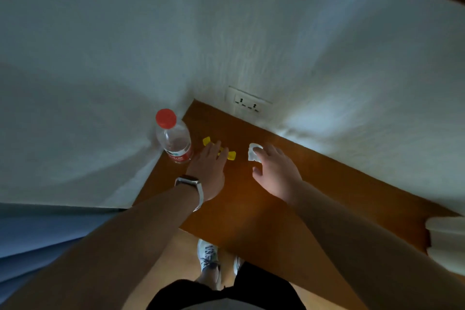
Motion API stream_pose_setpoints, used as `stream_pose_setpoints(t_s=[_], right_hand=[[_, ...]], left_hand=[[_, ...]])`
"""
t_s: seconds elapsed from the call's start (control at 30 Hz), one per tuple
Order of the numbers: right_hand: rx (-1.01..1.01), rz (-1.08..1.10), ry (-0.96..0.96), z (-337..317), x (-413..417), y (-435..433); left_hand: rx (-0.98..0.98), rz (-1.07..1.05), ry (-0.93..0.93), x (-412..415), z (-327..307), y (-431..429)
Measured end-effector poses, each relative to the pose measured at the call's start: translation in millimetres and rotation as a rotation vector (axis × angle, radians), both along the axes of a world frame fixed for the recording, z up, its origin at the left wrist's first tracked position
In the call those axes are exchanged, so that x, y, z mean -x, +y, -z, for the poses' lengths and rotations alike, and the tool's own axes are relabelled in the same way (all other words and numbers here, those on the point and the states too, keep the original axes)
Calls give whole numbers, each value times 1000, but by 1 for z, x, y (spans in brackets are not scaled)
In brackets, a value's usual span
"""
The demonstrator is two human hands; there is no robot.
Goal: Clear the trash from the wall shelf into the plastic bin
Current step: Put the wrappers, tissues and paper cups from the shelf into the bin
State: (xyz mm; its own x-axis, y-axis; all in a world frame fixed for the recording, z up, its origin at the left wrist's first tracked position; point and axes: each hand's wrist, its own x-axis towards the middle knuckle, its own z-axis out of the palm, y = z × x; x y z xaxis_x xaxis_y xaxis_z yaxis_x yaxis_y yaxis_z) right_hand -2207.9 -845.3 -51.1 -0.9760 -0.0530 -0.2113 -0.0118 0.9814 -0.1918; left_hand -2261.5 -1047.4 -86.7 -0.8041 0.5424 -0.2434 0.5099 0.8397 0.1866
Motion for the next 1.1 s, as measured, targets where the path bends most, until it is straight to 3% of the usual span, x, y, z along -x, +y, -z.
stream_pose_setpoints(t_s=[0.2,0.47,0.7,0.93,1.1], right_hand=[[40,-26,-26,14,20,-1],[143,37,-62,28,12,-2],[139,101,-99,28,-13,-3],[245,276,-21,-4,-45,4],[283,476,-67,-34,-76,15]], left_hand=[[11,86,63,4,-3,-2],[-101,-48,46,2,-2,-3],[-107,10,69,-8,-8,-9],[-261,58,30,-16,-36,4],[-394,186,31,-24,-62,28]])
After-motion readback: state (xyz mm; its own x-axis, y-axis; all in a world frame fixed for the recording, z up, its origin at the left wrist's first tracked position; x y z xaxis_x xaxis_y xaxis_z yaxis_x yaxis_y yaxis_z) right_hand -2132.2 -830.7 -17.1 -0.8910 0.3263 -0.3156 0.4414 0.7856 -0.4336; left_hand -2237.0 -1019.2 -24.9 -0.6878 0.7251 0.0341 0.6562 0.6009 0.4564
